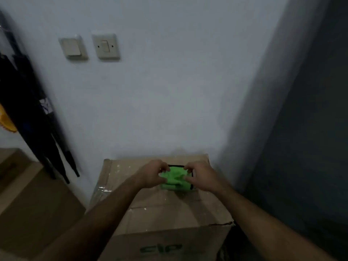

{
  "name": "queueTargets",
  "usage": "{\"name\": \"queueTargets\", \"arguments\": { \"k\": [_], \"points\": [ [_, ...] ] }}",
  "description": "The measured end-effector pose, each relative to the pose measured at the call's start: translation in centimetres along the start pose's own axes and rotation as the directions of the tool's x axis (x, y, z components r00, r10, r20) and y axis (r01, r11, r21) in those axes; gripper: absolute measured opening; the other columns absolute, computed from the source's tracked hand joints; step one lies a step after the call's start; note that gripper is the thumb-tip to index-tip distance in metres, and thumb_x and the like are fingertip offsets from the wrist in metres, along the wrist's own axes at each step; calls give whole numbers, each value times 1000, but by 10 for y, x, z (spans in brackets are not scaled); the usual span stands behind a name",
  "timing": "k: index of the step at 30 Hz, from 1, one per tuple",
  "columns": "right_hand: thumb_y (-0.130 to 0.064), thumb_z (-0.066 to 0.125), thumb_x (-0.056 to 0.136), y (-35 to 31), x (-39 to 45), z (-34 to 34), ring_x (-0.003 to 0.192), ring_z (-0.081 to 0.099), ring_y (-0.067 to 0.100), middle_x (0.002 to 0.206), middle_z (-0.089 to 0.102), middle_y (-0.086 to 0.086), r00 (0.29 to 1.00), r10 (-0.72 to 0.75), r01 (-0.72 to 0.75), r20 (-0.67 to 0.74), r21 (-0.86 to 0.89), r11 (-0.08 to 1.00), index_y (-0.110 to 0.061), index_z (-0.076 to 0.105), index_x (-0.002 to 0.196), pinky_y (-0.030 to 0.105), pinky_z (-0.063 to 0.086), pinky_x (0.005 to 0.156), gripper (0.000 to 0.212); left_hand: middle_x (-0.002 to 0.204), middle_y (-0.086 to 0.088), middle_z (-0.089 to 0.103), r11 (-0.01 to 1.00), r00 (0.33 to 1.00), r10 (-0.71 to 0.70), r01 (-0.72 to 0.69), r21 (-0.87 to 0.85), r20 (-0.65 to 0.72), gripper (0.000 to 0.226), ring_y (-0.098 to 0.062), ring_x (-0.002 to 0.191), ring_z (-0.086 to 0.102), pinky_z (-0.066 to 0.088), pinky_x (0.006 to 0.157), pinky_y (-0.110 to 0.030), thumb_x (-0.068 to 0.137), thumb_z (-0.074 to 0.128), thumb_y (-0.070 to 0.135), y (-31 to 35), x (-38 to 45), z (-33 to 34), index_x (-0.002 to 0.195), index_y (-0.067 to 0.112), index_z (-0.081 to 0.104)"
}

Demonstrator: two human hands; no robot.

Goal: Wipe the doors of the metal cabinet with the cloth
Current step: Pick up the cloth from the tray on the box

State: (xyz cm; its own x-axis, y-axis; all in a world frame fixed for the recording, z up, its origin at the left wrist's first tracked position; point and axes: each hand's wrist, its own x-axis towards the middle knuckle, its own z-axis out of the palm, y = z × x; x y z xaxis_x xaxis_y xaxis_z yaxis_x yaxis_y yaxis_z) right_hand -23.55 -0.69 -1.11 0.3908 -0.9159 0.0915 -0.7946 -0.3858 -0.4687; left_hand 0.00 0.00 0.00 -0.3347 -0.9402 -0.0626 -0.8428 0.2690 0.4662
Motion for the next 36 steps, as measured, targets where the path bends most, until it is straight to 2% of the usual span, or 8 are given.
{"name": "queueTargets", "arguments": {
  "k": [4,8,13,21,24,27,30,36],
  "points": [
    [-46,71,81,18,1,33,124,44,25,129,58,2,983,52,-30,175,-124,992,-28,56,134,36,38,98,58,145,-12,48,978,983,-89,57,199,158,68,-26,134,44,33,107,-28,83,75,21,-19,6,23,145,12,49],
    [-39,65,89,33,5,54,128,43,25,133,56,3,982,21,1,186,-119,993,-24,56,133,35,35,99,47,150,-10,47,979,976,-124,91,182,180,68,-25,138,43,33,110,-29,85,70,18,-37,12,41,147,11,46],
    [-18,52,89,37,14,63,109,54,32,110,65,12,987,41,-29,156,-78,997,-17,67,111,39,43,89,27,125,-15,64,994,996,-66,59,95,68,29,-29,117,58,40,94,-29,95,59,15,-49,19,46,121,5,66],
    [-10,40,95,36,49,59,58,49,23,71,54,6,981,179,-186,77,106,977,-29,40,103,37,34,53,21,84,-4,62,980,991,-131,131,-149,8,15,-24,78,61,38,64,-28,101,50,14,-58,55,33,110,7,60],
    [-5,43,92,34,59,58,68,53,25,76,54,2,978,197,-205,65,175,963,-24,49,94,37,39,60,20,66,-1,61,923,975,-220,211,-321,8,13,-13,50,59,40,46,-24,96,46,6,-60,71,34,103,12,55],
    [-22,59,91,37,58,63,89,56,19,97,60,-3,982,162,-178,93,197,964,-22,61,95,34,43,79,4,78,-13,63,766,925,-365,361,-532,102,12,-19,44,66,45,37,-22,98,42,6,-60,82,42,94,12,51],
    [-38,73,80,43,52,68,98,50,12,108,56,-9,982,130,-146,141,112,983,-26,58,109,31,37,83,35,90,-18,63,637,880,-444,442,-631,168,11,-21,44,67,49,37,-25,103,41,13,-63,88,47,96,11,50],
    [-30,62,92,44,61,70,91,57,26,97,62,4,971,233,-239,63,143,960,-27,51,117,31,41,76,28,88,-13,67,728,917,-395,351,-588,58,9,-11,47,64,48,46,-26,95,52,10,-74,94,43,90,11,59]
  ]
}}
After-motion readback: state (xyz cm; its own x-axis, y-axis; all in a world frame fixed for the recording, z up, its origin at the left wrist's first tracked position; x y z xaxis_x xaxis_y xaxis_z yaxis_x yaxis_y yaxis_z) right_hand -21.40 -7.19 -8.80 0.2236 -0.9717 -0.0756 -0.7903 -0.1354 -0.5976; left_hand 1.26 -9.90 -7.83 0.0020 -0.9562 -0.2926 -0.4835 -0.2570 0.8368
